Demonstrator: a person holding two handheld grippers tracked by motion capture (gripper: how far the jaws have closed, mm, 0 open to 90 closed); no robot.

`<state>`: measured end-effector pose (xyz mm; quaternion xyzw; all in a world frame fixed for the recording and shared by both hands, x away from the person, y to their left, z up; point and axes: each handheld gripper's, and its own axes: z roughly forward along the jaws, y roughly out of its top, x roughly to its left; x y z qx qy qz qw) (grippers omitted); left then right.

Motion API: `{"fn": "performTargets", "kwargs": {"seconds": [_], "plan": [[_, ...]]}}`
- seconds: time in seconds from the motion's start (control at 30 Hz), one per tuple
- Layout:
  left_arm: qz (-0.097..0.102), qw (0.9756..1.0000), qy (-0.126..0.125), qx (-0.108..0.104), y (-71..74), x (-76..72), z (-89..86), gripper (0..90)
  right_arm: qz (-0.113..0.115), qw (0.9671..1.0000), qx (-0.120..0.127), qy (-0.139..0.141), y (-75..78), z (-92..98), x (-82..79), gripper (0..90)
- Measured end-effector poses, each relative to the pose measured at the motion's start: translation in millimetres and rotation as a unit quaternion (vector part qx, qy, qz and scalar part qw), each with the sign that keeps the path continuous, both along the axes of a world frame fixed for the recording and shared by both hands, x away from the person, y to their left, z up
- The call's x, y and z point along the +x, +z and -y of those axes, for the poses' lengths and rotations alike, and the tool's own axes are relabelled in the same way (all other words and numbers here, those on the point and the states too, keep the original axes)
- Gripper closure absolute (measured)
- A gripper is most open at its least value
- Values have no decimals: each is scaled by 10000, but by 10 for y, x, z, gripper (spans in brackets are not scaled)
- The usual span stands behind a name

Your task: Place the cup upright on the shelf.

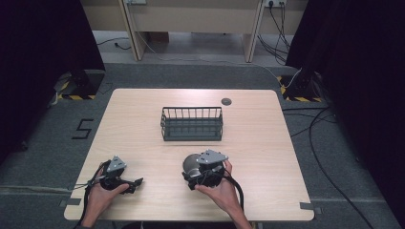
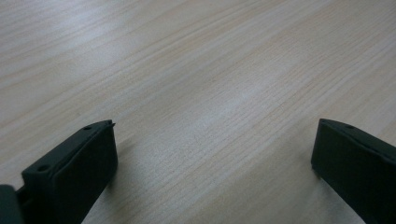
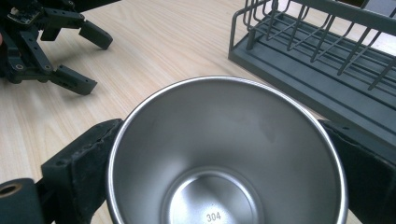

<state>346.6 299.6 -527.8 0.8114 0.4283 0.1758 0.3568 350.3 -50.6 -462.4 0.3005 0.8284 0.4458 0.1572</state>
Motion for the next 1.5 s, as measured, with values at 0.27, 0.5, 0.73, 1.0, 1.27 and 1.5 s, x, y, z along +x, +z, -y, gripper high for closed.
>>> {"fn": "performTargets", "kwargs": {"seconds": [0.27,0.5,0.73,1.0,1.27,1.5], "plan": [[2,10000,16,1,0,-3,1,0,-52,10000,11,40,9,-1,22,57],[1,10000,23,1,0,-4,2,0,-1,10000,-4,69,10,-14,16,60],[2,10000,25,2,0,-4,2,0,59,10000,21,60,46,-11,29,61],[1,10000,28,1,0,-5,2,0,119,9999,52,7,112,1,62,61],[1,10000,28,1,0,-5,2,0,201,9998,88,25,265,-1,136,62],[1,10000,27,2,0,-5,2,0,215,9996,137,82,381,-1,216,62]]}}
